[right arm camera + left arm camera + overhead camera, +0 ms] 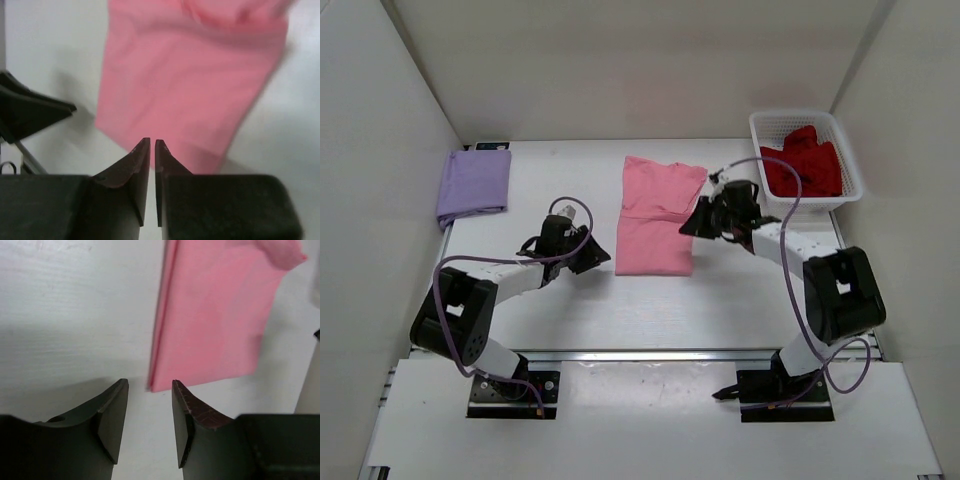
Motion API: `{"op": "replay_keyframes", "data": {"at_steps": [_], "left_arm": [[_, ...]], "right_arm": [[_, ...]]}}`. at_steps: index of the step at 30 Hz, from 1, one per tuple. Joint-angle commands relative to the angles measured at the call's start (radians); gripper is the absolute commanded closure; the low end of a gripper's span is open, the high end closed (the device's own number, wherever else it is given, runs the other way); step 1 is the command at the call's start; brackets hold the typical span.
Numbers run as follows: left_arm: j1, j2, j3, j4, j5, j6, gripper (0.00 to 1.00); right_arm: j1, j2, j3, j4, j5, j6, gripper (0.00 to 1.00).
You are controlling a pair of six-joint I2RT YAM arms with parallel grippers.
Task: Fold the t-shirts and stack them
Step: Fold the folded rectangular tshirt in 1/3 of the way, then grab one side of the 2/3 rectangular tshirt with both arms
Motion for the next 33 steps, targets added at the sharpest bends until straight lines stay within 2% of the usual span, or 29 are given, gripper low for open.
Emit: {"op": "replay_keyframes", "data": {"at_steps": [1,3,6,10,12,15,22,24,28,30,33], "left_arm": [[-0.020,0.029,-0.002,-0.037,0.013,0.032,0.48],[-0.036,0.049,-0.002,-0.022,0.013,0.023,0.47],[-0.053,0.092,0.010,-0.011,0.009,0.017,0.48],[-0.074,0.117,0.001,0.009,-0.025,-0.005,0.54],[-0.080,0.117,-0.011,0.027,-0.034,-0.014,0.56],[-0.080,0.129,-0.014,0.036,-0.040,-0.026,0.60],[-0.097,0.159,0.019,0.047,-0.048,-0.035,0.64],[-0.106,0.169,0.027,0.050,-0.039,-0.046,0.68],[-0.122,0.164,0.038,0.047,-0.050,-0.046,0.90],[-0.128,0.164,0.051,0.012,-0.062,-0.037,1.00],[-0.134,0.120,0.039,-0.037,-0.070,-0.014,1.00]], "right_arm": [[-0.012,-0.084,-0.198,0.123,-0.048,0.071,0.91],[-0.015,-0.114,-0.266,0.129,-0.054,0.065,0.73],[-0.033,-0.150,-0.349,0.150,-0.047,0.076,0.55],[-0.040,-0.113,-0.399,0.190,-0.062,0.094,0.52],[-0.035,-0.099,-0.412,0.212,-0.062,0.102,0.55],[-0.036,-0.067,-0.427,0.269,-0.100,0.131,0.72],[-0.033,-0.033,-0.407,0.279,-0.087,0.128,0.76],[-0.032,-0.023,-0.399,0.284,-0.087,0.128,0.80],[-0.035,-0.024,-0.395,0.281,-0.094,0.123,0.98],[-0.027,-0.033,-0.398,0.275,-0.085,0.117,1.00],[0.006,-0.082,-0.438,0.234,-0.087,0.117,1.00]]}}
